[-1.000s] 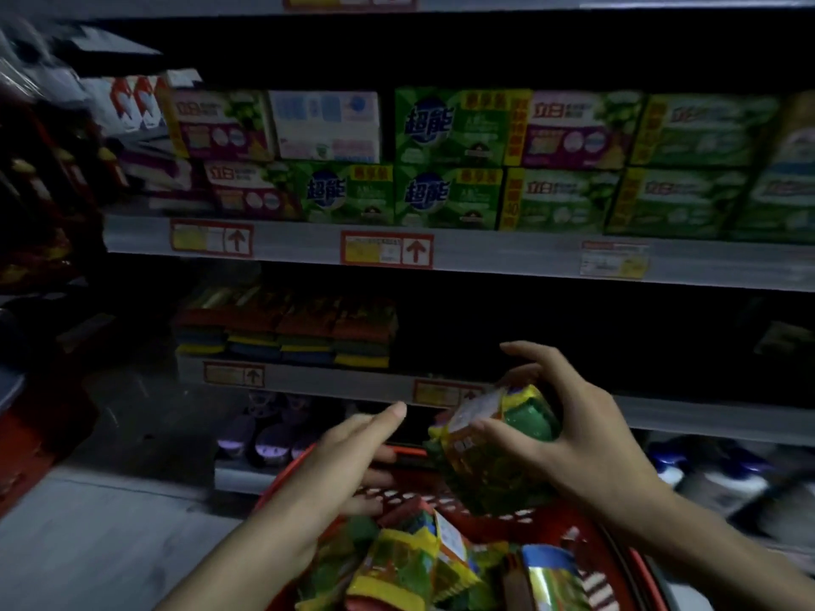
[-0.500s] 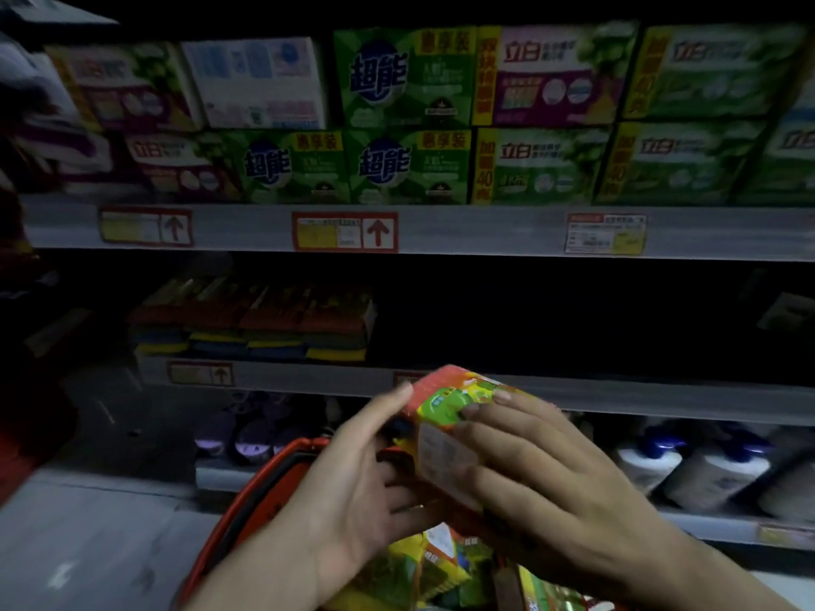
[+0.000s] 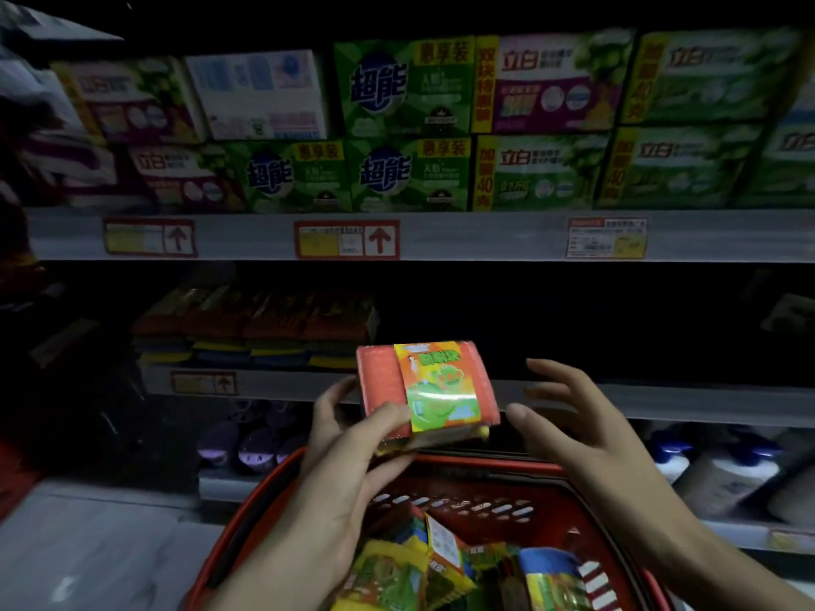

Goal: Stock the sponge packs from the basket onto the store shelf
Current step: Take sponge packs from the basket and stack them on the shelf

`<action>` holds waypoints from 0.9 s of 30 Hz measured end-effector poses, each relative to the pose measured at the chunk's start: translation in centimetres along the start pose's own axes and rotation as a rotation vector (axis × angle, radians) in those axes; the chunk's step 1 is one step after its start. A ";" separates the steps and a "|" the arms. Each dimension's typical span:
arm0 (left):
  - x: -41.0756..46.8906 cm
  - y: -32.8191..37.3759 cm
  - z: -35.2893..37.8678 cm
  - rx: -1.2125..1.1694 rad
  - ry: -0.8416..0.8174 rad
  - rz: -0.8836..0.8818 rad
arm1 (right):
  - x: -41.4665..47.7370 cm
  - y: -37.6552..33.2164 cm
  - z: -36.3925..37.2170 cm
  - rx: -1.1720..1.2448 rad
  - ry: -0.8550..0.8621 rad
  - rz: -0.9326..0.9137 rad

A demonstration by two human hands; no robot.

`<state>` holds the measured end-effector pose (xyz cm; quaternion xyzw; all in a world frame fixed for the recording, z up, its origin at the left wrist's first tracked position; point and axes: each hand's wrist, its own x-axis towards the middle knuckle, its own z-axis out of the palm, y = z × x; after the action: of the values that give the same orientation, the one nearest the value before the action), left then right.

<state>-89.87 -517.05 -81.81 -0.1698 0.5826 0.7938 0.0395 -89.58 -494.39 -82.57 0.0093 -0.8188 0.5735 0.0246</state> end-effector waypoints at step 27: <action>1.7 -1.2 0.6 0.255 0.067 0.240 | 2.0 0.7 6.2 0.390 0.017 0.138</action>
<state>-91.30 -516.33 -83.32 -0.1190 0.6958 0.7062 -0.0540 -91.80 -499.95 -85.26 -0.0470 -0.6906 0.7217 -0.0098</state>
